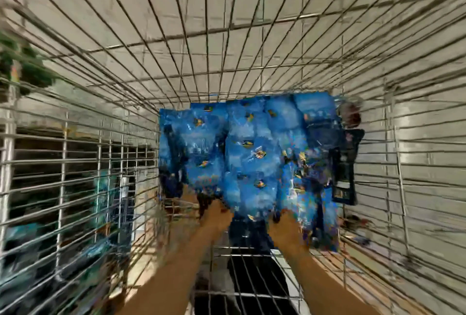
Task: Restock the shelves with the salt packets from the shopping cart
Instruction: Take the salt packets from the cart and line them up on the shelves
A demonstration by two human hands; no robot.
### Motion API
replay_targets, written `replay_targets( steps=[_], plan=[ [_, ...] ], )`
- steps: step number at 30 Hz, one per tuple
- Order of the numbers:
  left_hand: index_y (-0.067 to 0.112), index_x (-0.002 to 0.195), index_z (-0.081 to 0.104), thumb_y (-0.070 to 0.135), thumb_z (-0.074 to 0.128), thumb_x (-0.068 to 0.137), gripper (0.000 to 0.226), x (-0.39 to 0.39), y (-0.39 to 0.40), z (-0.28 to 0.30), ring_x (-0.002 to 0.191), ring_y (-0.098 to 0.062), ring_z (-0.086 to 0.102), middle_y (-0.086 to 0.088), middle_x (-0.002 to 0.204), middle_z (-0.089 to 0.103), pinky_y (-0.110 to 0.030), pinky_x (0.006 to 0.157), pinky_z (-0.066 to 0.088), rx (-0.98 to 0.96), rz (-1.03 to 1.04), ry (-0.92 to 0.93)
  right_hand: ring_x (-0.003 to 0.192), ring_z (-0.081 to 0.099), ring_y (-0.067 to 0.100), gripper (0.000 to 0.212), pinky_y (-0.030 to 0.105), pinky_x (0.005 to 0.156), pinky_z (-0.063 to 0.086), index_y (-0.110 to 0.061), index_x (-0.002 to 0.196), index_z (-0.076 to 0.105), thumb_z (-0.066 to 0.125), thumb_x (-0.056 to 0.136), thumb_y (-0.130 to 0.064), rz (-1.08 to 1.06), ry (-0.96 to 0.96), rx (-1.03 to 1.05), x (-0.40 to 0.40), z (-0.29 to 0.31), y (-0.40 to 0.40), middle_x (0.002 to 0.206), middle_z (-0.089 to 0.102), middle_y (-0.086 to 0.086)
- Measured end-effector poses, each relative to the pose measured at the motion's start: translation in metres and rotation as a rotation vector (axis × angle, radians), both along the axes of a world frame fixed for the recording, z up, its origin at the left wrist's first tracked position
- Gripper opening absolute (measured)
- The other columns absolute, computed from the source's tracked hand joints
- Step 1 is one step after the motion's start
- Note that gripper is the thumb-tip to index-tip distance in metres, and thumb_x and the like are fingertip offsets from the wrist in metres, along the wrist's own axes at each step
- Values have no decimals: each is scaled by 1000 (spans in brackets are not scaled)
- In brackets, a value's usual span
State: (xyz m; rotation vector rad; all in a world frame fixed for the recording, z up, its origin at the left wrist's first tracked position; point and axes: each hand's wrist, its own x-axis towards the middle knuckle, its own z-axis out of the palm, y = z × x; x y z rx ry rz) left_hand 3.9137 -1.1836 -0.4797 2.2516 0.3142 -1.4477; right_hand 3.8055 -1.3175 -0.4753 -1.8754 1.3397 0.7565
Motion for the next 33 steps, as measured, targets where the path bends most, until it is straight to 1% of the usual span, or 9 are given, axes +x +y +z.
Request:
replay_targets(
  steps=[4, 8, 12, 17, 19, 22, 27, 31, 33],
  plan=[
    [17, 88, 55, 18, 76, 82, 22, -29, -12, -19, 81, -21, 60, 5, 72, 57, -10, 56, 36, -51, 89, -172, 107, 58, 43, 73, 49, 83, 52, 3, 123, 45, 75, 77, -44, 1, 207, -360, -12, -7, -6, 118, 54, 24],
    [9, 96, 59, 31, 83, 73, 40, -62, -23, -25, 90, -28, 61, -9, 93, 64, -33, 72, 45, -14, 88, -340, 116, 55, 43, 84, 54, 89, 49, 1, 126, 34, 77, 75, -49, -19, 217, -395, -24, -17, -17, 126, 51, 23],
    [8, 102, 60, 31, 87, 66, 51, -79, -37, -25, 102, -32, 58, -12, 104, 60, -39, 84, 48, 42, 138, -403, 123, 49, 49, 87, 57, 94, 45, 4, 132, 32, 79, 76, -43, -298, 152, -263, -26, -34, -21, 135, 42, 28],
    [13, 107, 56, 47, 84, 67, 60, -92, -52, -25, 105, -26, 58, -5, 112, 56, -41, 86, 52, 152, 88, -330, 123, 53, 41, 98, 57, 99, 41, -1, 126, 37, 84, 63, -58, -296, 121, -285, -42, -35, -25, 131, 53, 24],
    [12, 109, 56, 44, 83, 71, 56, -98, -56, -28, 107, -29, 59, -6, 116, 56, -43, 87, 52, 138, 126, -293, 116, 60, 37, 95, 51, 96, 46, -4, 122, 47, 86, 58, -62, -295, 96, -224, -52, -35, -30, 120, 64, 19],
    [14, 109, 60, 39, 83, 74, 48, -98, -54, -33, 102, -30, 65, -3, 113, 64, -42, 84, 55, 94, 221, -244, 103, 68, 30, 73, 44, 88, 55, -10, 114, 66, 93, 56, -45, -368, -20, -32, -65, -35, -40, 105, 74, 9],
    [29, 136, 46, 44, 62, 91, 50, -100, -54, -31, 104, -28, 66, -2, 113, 70, -31, 77, 49, 28, 144, -188, 95, 70, 27, 48, 47, 86, 56, -13, 103, 74, 90, 66, -38, -351, -121, 27, -65, -35, -37, 96, 76, 4],
    [28, 130, 45, 34, 87, 69, 74, -101, -54, -34, 96, -16, 66, 9, 104, 67, -24, 78, 48, -76, 258, -95, 96, 70, 24, 31, 48, 87, 57, -18, 99, 73, 88, 72, -21, -458, -223, 108, -61, -30, -35, 98, 75, 2],
    [22, 123, 56, 21, 89, 68, 64, -102, -56, -38, 97, -16, 67, 7, 104, 70, -24, 78, 50, -75, 280, -88, 96, 71, 24, 30, 49, 88, 57, -24, 96, 71, 87, 73, -15, -502, -255, 142, -61, -28, -38, 99, 76, 2]
  ],
)
